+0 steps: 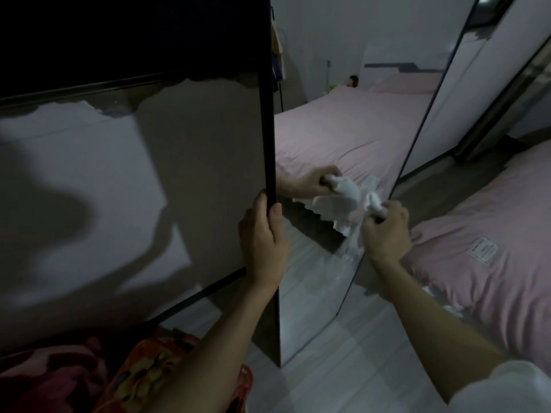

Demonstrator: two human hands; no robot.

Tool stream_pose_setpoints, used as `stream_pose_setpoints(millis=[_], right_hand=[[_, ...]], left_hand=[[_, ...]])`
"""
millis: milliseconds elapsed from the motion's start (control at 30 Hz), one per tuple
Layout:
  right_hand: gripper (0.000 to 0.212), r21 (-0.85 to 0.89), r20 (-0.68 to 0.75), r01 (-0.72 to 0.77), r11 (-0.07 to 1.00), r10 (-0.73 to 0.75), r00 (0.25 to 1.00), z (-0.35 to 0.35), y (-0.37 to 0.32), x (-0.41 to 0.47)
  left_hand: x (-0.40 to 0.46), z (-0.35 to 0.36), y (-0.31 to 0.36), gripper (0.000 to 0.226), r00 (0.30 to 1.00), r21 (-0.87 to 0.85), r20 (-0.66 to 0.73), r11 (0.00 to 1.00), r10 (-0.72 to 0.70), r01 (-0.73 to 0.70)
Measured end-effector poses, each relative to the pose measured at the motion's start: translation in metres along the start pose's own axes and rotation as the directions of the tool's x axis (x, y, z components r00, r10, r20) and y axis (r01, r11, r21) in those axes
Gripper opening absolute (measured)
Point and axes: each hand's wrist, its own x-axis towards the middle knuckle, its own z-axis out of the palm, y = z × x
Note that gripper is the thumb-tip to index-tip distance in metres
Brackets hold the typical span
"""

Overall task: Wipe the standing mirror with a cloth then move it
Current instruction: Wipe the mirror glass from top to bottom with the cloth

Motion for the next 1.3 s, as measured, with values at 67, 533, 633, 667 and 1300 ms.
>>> stream_pose_setpoints(millis=[67, 533, 633, 667, 1300], right_hand=[[0.030, 0.107, -0.150, -0.023, 0.994, 0.039, 0.988, -0.011, -0.014, 0.017], [0.034, 0.156, 0.267, -0.253, 0.955, 0.206, 0.941, 0.041, 0.024, 0.001], [0.031, -0.037, 0.451, -0.273, 0.961, 0.260, 0.854, 0.054, 0.048, -0.014], [0.031, -0.054, 0.447, -0.273, 0.960, 0.268, 0.854, 0.055, 0.052, -0.016], [0.036, 0.131, 0.211, -0.150, 0.980, 0.120, 0.970, 0.031, 0.039, 0.050]], left_hand=[[0.000, 0.004, 0.002, 0.048, 1.000, -0.006, 0.000, 1.000, 0.002, -0.002], [0.001, 0.010, -0.010, 0.056, 0.999, -0.006, -0.039, 1.000, -0.011, 0.010], [0.003, 0.011, -0.018, 0.061, 0.997, -0.025, -0.054, 0.998, -0.059, 0.058], [0.004, 0.012, -0.019, 0.061, 0.995, -0.032, -0.069, 0.997, -0.066, 0.064], [-0.009, 0.026, -0.019, 0.057, 0.994, -0.059, -0.104, 0.998, -0.033, 0.027]])
